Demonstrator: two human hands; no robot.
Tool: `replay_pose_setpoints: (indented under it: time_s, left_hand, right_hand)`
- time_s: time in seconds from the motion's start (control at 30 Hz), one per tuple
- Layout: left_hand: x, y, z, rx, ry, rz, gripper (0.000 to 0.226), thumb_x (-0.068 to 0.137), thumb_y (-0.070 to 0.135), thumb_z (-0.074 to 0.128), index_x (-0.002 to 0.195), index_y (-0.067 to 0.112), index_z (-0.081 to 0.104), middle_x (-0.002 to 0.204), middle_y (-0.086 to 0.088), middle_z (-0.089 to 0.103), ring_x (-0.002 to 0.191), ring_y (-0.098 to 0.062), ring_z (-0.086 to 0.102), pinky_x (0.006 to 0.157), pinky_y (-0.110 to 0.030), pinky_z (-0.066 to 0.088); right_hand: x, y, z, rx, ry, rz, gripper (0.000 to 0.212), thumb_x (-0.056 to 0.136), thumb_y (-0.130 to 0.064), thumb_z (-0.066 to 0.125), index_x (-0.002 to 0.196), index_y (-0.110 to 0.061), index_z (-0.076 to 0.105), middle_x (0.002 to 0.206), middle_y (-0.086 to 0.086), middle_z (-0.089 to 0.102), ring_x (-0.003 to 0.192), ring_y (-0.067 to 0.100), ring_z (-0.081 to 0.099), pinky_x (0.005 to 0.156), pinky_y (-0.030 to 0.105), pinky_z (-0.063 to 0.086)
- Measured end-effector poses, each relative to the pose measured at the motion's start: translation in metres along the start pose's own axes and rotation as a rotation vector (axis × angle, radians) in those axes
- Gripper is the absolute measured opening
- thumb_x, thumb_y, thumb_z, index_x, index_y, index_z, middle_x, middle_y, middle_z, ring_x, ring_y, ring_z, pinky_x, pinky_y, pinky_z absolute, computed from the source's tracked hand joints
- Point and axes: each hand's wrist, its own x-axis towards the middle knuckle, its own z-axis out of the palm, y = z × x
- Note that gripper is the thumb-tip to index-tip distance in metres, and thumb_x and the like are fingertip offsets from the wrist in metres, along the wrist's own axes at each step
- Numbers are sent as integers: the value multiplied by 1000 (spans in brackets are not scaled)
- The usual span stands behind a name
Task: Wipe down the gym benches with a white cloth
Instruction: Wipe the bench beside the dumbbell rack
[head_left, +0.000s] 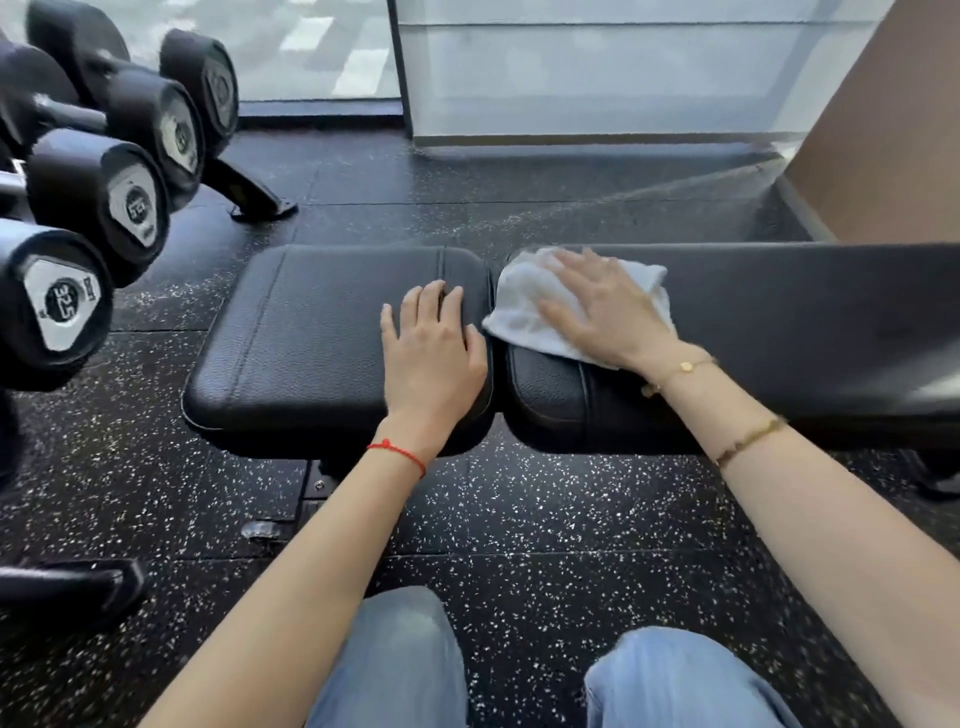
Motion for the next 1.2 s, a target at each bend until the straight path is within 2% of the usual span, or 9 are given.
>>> replay_pose_setpoints:
  time_s: [0.13,0.27,0.4,0.53,0.67,0.83,0.93,1.07,1.2]
  left_hand:
    - [-2,-1,-3,12,5,-11,48,95,33,44,140,19,48,149,-2,44,141,-22,36,120,-50,21]
    - [-3,3,-11,40,-39,-28,49,96,34,42,143,21,45,151,0,41,142,-20,34,121,-48,18]
    - [-3,4,-13,61,-60,-38,49,96,35,42,144,23,44,152,2,41,142,-20,34,121,-46,18]
    - [-4,-1,-9,42,-35,-25,48,97,35,45,144,24,44,152,2,41,142,-20,34,122,-45,18]
    - [-5,-7,-5,31,-18,-5,47,99,34,44,145,24,43,153,2,39,143,-20,31,122,-46,17]
    - [-5,-5,2,32,18,7,47,99,34,43,144,22,45,152,-1,40,142,-21,32,122,-47,18]
    - [-5,-6,2,19,30,4,46,98,35,43,143,22,47,151,-1,42,141,-21,34,121,-45,18]
    - [-3,-8,1,8,33,13,46,98,36,44,142,22,48,150,-1,44,141,-21,35,121,-44,19]
    - [-4,-6,0,-12,30,18,46,99,34,44,142,20,48,151,-3,43,141,-22,35,121,-44,18]
  right_hand:
    - [-24,33,-8,38,-63,-176,60,101,-55,35,155,-32,28,163,-9,24,152,20,13,122,33,-1]
    - [21,73,-25,-3,-81,14,58,102,-50,37,155,-27,28,163,0,25,153,28,12,124,43,4]
    - [41,36,-12,-26,-108,-130,58,103,-49,37,154,-24,32,162,0,29,151,31,17,123,47,8]
    - [-14,26,-7,-6,-84,-280,57,101,-53,35,153,-28,35,161,-4,31,151,30,20,122,48,13]
    - [-55,59,-8,20,-17,-185,58,100,-55,37,153,-34,33,161,-10,29,151,24,20,122,41,10]
    - [5,74,-19,-55,32,61,57,104,-51,28,155,-25,29,163,1,27,150,33,18,122,42,10]
    - [16,34,-9,-83,5,-40,57,105,-50,28,155,-23,29,163,1,27,149,33,19,121,43,11]
    - [-56,25,-4,-48,-38,-277,63,99,-64,28,155,-34,27,164,-11,21,152,20,14,124,42,7]
    - [-100,74,-15,-62,-4,-157,65,97,-67,33,153,-36,30,162,-14,25,151,20,17,123,39,9]
